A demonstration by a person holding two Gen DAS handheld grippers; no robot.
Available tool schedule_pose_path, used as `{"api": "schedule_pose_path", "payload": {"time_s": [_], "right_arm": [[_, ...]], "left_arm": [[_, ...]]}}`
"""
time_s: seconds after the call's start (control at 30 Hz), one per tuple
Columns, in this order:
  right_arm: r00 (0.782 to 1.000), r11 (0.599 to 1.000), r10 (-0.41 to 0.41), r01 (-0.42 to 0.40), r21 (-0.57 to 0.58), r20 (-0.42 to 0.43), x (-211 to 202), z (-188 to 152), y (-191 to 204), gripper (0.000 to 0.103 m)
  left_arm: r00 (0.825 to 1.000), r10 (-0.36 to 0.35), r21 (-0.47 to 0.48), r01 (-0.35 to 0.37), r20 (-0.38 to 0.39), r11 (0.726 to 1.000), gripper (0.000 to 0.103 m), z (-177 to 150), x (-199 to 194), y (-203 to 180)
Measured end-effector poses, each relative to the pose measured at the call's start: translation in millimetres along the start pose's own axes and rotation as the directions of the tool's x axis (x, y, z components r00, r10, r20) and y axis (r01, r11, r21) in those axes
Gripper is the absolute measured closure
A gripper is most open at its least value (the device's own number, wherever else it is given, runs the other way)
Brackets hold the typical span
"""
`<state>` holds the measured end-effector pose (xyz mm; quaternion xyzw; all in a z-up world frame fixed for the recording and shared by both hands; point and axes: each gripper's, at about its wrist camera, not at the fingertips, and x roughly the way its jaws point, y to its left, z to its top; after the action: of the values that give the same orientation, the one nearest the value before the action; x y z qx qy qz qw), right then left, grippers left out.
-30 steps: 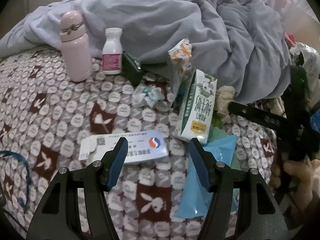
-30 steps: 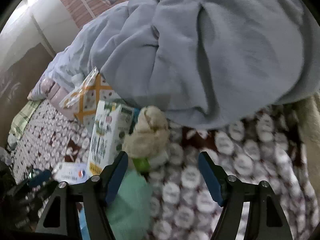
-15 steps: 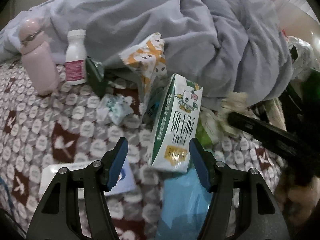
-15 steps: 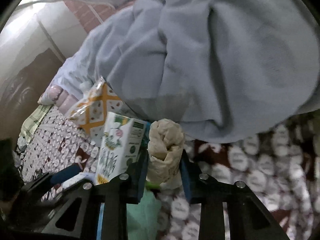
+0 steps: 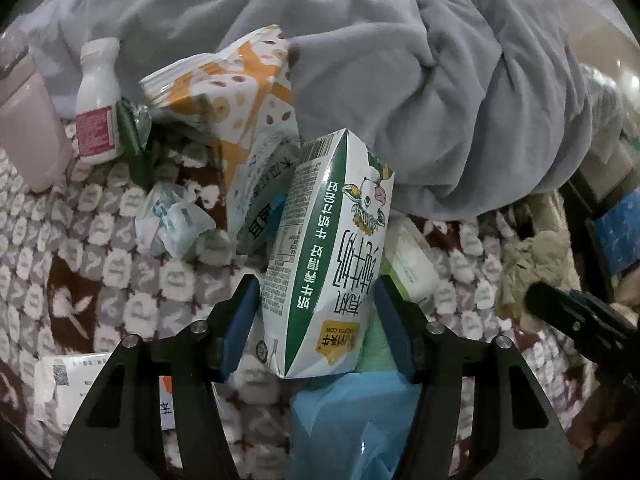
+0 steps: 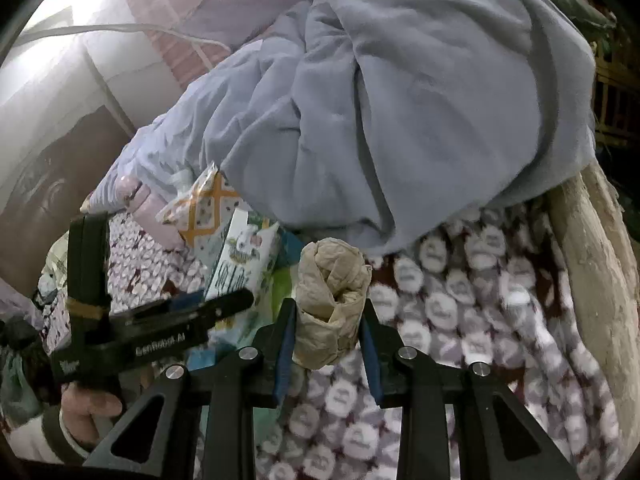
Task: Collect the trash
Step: 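Grasp the beige cloth with the right tool while the left tool grasps the milk carton, then carry the milk carton and beige cloth over the cream bucket with both tools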
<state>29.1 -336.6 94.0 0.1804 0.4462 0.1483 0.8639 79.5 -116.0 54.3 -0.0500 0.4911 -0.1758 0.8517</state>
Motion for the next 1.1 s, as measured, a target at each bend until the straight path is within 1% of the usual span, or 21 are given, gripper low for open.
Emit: {"api": "schedule_pose_path", "payload": {"time_s": [0.1,0.2,0.23,0.27,0.3,0.33,0.4,0.53,0.67,0.93,1.1], "right_arm": [[1.0,1.0,-0.004,0.003,0.01,0.003,-3.1,-5.0,-1.3,0.074],[1.0,1.0,-0.003,0.003,0.024,0.008,-8.3,-7.3,-3.6,0.074],[1.0,1.0,-0.005,0.005,0.023,0.009,-9.8,-8.0,-4.1,0.074],[1.0,1.0,-0.01,0.01,0.017,0.008,-12.4,-9.9,-3.7,0.074],[1.0,1.0,-0.014,0.014,0.011,0.009,-14.9,-11.4,-3.6,0.074],[1.0,1.0,-0.018,0.018,0.005,0.01,-17.7,-13.2,-4.3,0.074],[1.0,1.0,-0.026,0.026,-0.006,0.014,-23.3,-16.4,-4.0,0.074],[1.0,1.0,-0.019,0.019,-0.003,0.021,-33.0,-22.4,-6.0,0.074],[0.999,1.0,-0.019,0.019,-0.002,0.031,-45.9,-29.7,-5.1,0.074],[0.997,0.999,-0.041,0.042,-0.005,0.062,-81.9,-43.8,-9.6,0.074],[0.993,0.997,-0.073,0.071,0.023,0.088,-111.8,-55.8,-26.3,0.074]], "left_arm": [[0.999,0.033,-0.018,-0.033,-0.028,0.999,0.043,4.0,10.5,-6.1],[0.997,0.067,0.0,-0.067,-0.03,0.998,0.044,5.7,16.1,-11.3],[0.997,0.076,0.011,-0.076,-0.033,0.997,0.046,5.0,16.5,-13.4],[0.997,0.076,0.016,-0.075,-0.03,0.997,0.052,3.1,17.2,-14.6],[0.997,0.072,0.021,-0.072,-0.023,0.997,0.054,1.7,15.2,-16.7],[0.997,0.072,0.027,-0.071,-0.011,0.997,0.066,0.2,10.5,-18.7],[0.997,0.082,0.03,-0.083,0.013,0.996,0.066,-2.2,0.6,-22.8],[0.995,0.072,0.032,-0.074,0.074,0.997,0.066,-5.1,-28.1,-28.1],[0.992,0.056,0.06,-0.063,0.112,0.996,0.066,-8.2,-53.4,-42.0],[0.99,0.013,0.153,-0.035,0.144,0.988,0.066,-29.2,-87.6,-85.8],[0.988,-0.024,0.223,-0.01,0.15,0.975,0.066,-46.0,-96.5,-124.8]]}}
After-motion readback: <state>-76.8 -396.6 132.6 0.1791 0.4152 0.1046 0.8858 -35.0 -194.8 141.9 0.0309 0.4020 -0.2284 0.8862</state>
